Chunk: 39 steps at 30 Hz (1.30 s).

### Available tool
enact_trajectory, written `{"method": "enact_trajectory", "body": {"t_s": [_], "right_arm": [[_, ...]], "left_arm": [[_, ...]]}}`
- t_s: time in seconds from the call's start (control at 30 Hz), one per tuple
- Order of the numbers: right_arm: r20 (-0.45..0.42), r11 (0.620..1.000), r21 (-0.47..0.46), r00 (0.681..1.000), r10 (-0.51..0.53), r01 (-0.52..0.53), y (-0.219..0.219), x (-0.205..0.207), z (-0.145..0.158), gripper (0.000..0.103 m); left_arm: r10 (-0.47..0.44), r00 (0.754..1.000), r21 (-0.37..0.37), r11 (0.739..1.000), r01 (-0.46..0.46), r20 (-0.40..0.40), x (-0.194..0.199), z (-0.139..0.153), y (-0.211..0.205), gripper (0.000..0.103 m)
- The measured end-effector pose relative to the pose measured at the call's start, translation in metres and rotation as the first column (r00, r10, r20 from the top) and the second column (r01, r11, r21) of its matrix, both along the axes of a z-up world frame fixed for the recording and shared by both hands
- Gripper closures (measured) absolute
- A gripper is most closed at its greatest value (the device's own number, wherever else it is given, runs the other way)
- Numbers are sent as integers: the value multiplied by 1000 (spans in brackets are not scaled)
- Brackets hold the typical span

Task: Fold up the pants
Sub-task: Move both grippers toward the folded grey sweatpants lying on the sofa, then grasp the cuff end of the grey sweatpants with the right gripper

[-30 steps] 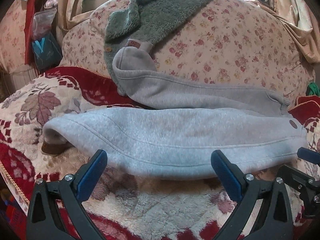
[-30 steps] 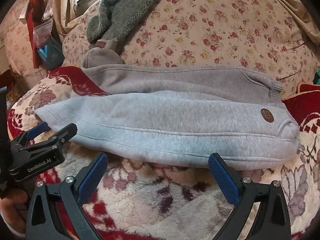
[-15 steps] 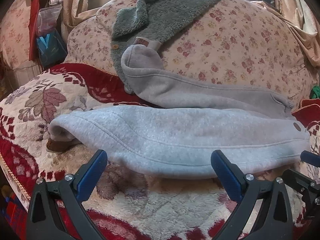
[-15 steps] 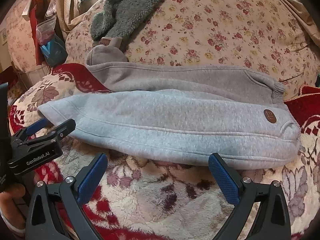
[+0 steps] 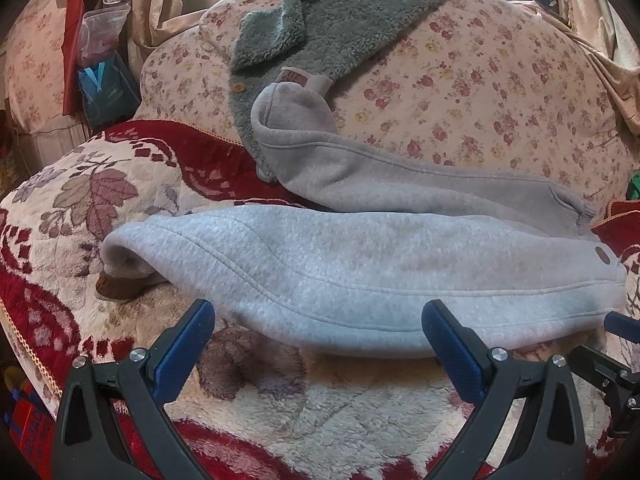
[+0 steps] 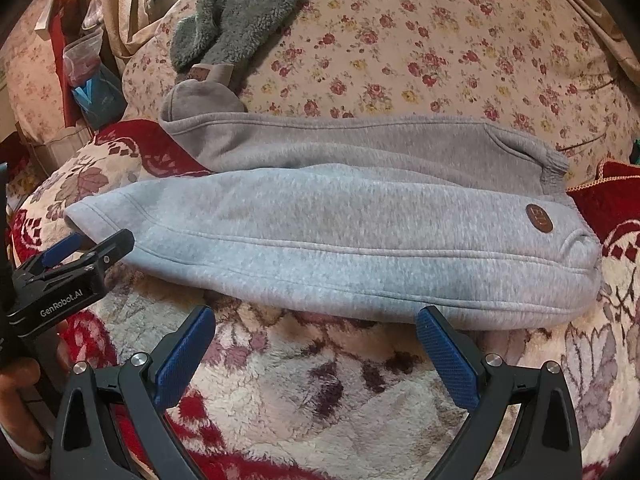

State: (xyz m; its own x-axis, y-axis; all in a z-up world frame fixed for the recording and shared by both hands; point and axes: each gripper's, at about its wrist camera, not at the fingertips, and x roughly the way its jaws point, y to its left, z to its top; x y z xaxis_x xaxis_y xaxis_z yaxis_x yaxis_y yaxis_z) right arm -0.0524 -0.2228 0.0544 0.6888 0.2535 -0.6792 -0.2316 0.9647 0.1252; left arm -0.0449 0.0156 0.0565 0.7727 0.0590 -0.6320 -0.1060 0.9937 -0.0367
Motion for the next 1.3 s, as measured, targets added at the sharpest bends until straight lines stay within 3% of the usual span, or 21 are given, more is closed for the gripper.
{"method": "enact_trajectory", "body": {"t_s": [0.5,0.77,1.07,1.3], "right_arm": [[-30,1000,-1,999,-30,30,-18,6,-11,1],[-70,995,29,993,-91,93,-52,10,-20,1],[-140,968,150,973,-181,202,-114,11,-30,0],[-217,901,295,941,-260,317,-167,16,-42,0]], "left_arm": [[13,1000,-6,1000,-13,-14,5,-7,3,0],[29,999,-22,999,-29,-27,9,-13,9,0],[61,998,-46,997,-63,-33,13,-16,17,0],[133,990,-114,984,-138,-47,19,-21,42,0]]}}
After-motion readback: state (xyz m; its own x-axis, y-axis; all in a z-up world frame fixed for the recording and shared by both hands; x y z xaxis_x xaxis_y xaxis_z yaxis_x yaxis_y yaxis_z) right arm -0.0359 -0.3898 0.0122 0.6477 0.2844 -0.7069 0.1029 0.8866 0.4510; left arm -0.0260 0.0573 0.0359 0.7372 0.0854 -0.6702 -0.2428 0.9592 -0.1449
